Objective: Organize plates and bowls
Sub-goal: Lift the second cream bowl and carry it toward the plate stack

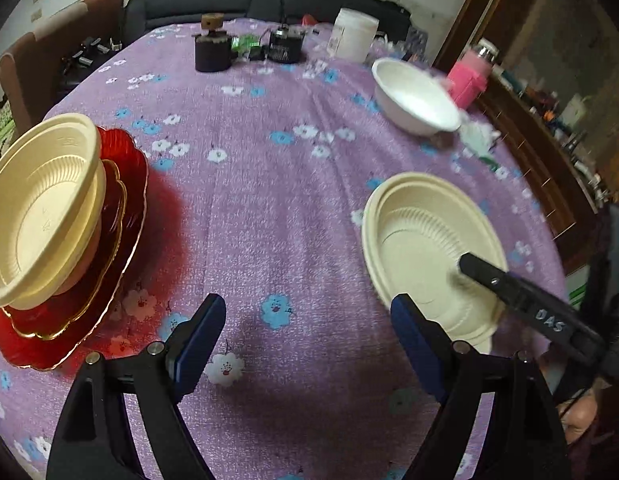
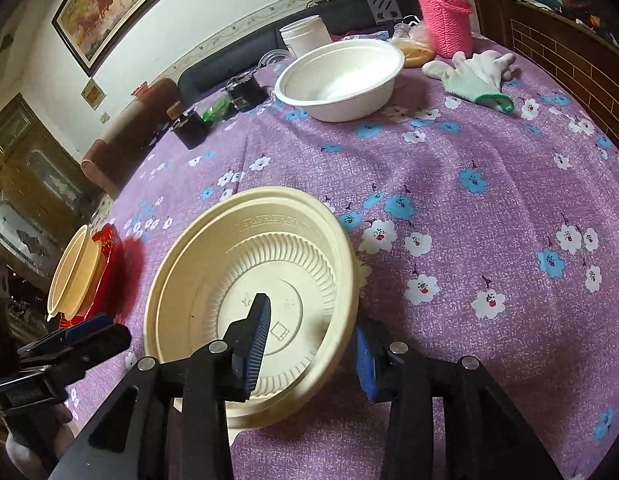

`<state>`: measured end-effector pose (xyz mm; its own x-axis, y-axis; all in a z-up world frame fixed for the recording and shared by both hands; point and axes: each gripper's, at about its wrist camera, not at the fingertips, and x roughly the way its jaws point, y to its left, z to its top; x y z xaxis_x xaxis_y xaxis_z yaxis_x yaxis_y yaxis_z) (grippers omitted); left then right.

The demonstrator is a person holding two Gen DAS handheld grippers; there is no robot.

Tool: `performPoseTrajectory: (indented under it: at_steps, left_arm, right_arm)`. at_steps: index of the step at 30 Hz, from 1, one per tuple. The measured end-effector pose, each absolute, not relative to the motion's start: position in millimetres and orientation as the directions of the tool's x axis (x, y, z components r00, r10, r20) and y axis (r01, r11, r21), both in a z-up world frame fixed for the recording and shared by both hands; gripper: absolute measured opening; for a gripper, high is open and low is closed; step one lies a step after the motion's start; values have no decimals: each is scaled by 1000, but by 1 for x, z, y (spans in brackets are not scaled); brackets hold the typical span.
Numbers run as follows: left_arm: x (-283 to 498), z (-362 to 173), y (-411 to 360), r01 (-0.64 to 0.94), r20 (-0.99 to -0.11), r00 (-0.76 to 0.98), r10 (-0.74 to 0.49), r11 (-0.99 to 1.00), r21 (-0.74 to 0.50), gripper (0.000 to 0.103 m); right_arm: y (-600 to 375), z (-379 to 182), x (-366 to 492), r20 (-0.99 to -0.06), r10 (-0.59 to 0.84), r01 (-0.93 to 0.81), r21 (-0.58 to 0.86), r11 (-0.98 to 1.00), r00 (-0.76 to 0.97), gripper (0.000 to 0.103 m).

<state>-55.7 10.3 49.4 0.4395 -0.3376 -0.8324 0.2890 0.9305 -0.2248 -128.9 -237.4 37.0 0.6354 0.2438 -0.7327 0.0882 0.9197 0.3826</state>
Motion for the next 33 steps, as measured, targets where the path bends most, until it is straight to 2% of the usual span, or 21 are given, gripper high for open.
performPoseTrajectory:
  at_steps: [6,13,15,17,19,20,23,25,33]
  left_arm:
    - [-43,44,-1,282,-843,396,-364,922,-266,84]
    - [-26,27,-30,297,-867,358,-348,922,-248,84]
    - [-25,24,-36,307,-871,353,-342,921,-238,79]
    - [-24,20,-41,322,-875,337,-346,916,-239,51]
    - [-22,15,-44,332,-880,309,-361,908,-256,36]
    - [-22,15,-44,334,-879,315,-359,908,-251,35]
    - [-25,16,-45,346,-880,312,-358,906,-246,33]
    - [-30,18,-45,358,-880,310,-359,902,-242,33]
    - [-52,34,-26,368,-859,363,-360,903,-223,33]
  right_arm:
    - [-232,38,-135,-733,252,80,386,919,632,42]
    - [-234,37,-139,-741,235,98,376,922,629,42]
    - [-234,37,-139,-738,235,97,376,922,632,42]
    - [-231,36,-139,-735,238,88,375,923,635,42]
    - [-228,34,-139,-737,244,82,375,923,630,42]
    - [-227,32,-138,-738,249,78,378,923,627,41]
    - [-223,30,-139,-739,254,75,380,922,624,19]
    - [-222,30,-140,-733,275,64,398,915,622,16]
    - [-206,43,-149,-713,289,23,393,919,639,16]
